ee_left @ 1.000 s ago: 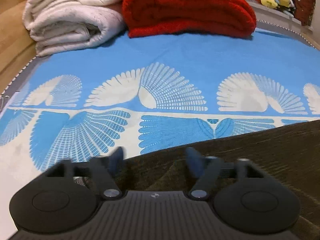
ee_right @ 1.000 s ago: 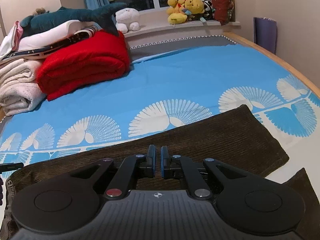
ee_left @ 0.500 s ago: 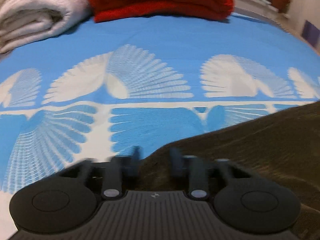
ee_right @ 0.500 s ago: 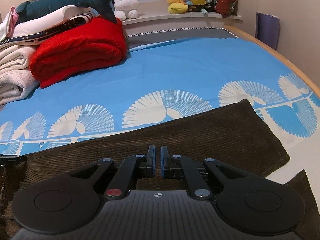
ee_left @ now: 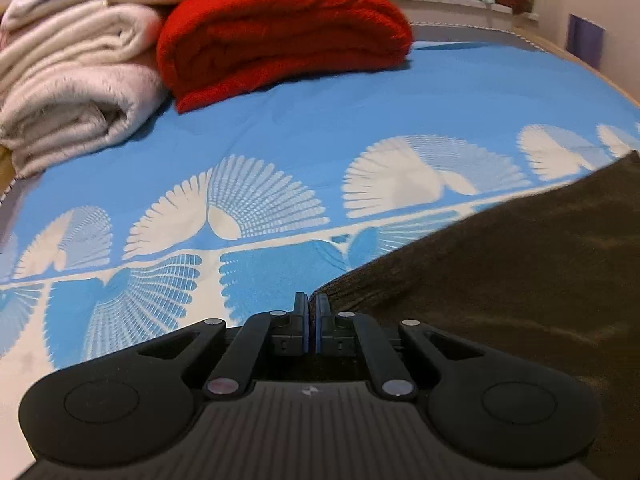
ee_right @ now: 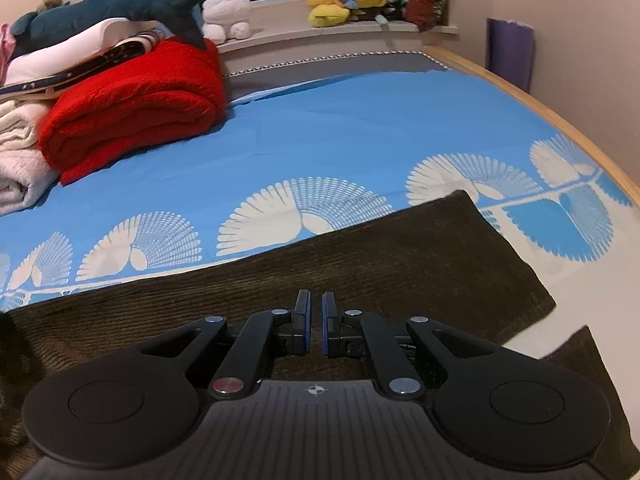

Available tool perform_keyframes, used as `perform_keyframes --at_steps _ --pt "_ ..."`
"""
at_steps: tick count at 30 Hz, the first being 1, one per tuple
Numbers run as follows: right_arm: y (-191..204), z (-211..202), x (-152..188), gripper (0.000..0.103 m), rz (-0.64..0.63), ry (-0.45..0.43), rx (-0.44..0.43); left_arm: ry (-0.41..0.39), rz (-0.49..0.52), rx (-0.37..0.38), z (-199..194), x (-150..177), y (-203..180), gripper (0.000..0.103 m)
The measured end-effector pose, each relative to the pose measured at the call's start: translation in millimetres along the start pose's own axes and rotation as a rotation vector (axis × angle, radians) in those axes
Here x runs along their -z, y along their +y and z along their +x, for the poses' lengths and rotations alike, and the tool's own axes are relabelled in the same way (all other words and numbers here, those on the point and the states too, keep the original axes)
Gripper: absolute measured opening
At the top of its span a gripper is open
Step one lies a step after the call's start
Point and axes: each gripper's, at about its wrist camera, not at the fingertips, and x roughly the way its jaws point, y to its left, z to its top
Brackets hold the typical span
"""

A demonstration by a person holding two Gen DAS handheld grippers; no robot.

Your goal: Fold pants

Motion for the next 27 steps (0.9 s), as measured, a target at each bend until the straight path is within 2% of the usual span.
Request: perform_keyframes --at_steps 3,7,10,12,13,14,16,17,18,19,21,23,25,27 --pt "-3 -6 2 0.005 0.022 -0.004 -0.016 -0.006 0.023 0.021 -54 14 -17 0.002" --pt "-7 -15 9 0.004 0.058 -0.009 -0.020 0.019 0.008 0.093 -117 54 -38 0.002" --pt "-11 -22 15 0.003 0.079 -0.009 -0.027 0.077 0.046 0.136 -133 92 -61 0.002" --pt "-14 -27 18 0.003 0.086 -0.010 -0.030 0.163 0.093 0.192 -126 111 -71 0.002" --pt "-17 -29 20 0.003 0.092 -0.007 -0.031 0.198 0.079 0.206 -122 118 -68 0.005" --pt "-19 -30 22 0.004 0.103 -0.001 -0.036 0.212 0.034 0.207 -121 122 -59 0.006" --pt "-26 -30 25 0.004 0.130 0.020 -0.056 0.221 -0.148 0.210 -122 125 -25 0.024" --pt "-28 -30 26 0.004 0.143 0.029 -0.062 0.219 -0.254 0.213 -124 128 -6 0.043" --pt "-30 -29 27 0.004 0.153 0.035 -0.065 0.218 -0.351 0.211 -125 131 11 0.053" --pt "-33 -29 28 0.004 0.164 0.039 -0.065 0.228 -0.452 0.203 -123 136 28 0.055" --pt "-37 -27 29 0.005 0.183 0.044 -0.066 0.296 -0.575 0.173 -111 148 49 0.055" --pt "-40 -22 29 0.005 0.207 0.053 -0.070 0.391 -0.649 0.168 -95 158 58 0.055" --pt "-44 -14 28 0.005 0.257 0.071 -0.089 0.452 -0.702 0.204 -82 165 61 0.057" --pt "-50 -4 28 0.005 0.322 0.088 -0.116 0.487 -0.721 0.222 -73 169 60 0.066"
